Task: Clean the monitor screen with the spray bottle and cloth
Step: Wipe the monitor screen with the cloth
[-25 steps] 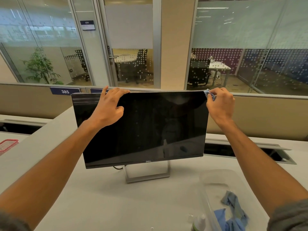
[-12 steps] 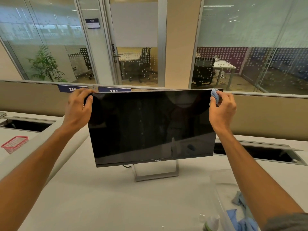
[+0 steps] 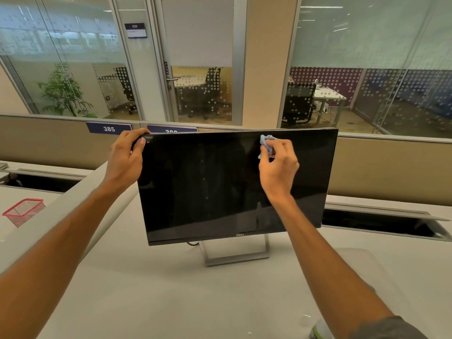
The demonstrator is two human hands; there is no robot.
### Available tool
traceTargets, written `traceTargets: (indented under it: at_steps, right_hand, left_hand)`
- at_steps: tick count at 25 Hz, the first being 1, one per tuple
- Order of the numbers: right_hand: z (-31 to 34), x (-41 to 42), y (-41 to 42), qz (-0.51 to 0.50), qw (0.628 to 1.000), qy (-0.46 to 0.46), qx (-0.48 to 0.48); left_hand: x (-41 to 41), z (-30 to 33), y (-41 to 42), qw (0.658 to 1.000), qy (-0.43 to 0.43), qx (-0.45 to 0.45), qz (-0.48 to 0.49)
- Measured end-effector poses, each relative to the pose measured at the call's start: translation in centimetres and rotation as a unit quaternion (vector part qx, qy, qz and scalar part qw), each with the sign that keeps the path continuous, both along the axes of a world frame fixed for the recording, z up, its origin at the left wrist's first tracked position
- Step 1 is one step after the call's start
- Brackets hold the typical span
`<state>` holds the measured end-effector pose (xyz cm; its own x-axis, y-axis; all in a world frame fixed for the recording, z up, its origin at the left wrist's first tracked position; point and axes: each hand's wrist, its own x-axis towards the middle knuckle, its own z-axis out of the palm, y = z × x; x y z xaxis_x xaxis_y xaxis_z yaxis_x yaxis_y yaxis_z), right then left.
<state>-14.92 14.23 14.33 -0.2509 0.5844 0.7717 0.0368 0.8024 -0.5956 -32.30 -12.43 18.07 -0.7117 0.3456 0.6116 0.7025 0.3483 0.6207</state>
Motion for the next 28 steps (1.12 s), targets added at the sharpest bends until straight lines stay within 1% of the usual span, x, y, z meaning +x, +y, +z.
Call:
traceTargets:
  at_steps: [4,7,12,17,20,23,26,28]
  right_hand:
    - [-0.2,-2.5,-4.2,0.055,0.998,-0.002,0.036]
    - [-0.6,-4.4,-7.4,0.096,0.993,-0.024,0.066]
    - [-1.1,-6.9,-12.1,0.124,0.982,-0.062,0.128]
    - [-1.7,-8.3,-16.1,0.196,0.956,-0.119,0.183]
    - [-1.4,-8.1,-16.3,0.228,0.948,-0.123,0.183]
    - [0.0,-7.5,-15.6,0.235,0.946,-0.107,0.194]
    - [2.4,-7.6,-14.8,0.212,0.950,-0.076,0.215]
    - [4.0,-8.0,-14.6,0.194,0.947,-0.078,0.243]
  left_hand:
    - [0.4,0.2,0.0,1.000,-0.004,0.000,-0.005]
    - [0.6,0.3,-0.1,1.000,-0.012,0.000,-0.013]
    - [0.4,0.3,0.0,1.000,-0.018,-0.006,-0.015]
    - [0.0,0.1,-0.4,1.000,0.002,-0.020,-0.016]
    - [-0.1,-0.4,-1.0,0.999,-0.005,0.011,-0.052]
    - [0.5,-0.6,-1.4,0.996,-0.043,0.055,-0.063]
    - [0.6,-1.4,-1.9,0.992,-0.070,0.079,-0.073]
    - [-0.1,-2.1,-2.2,0.988,-0.096,0.091,-0.084]
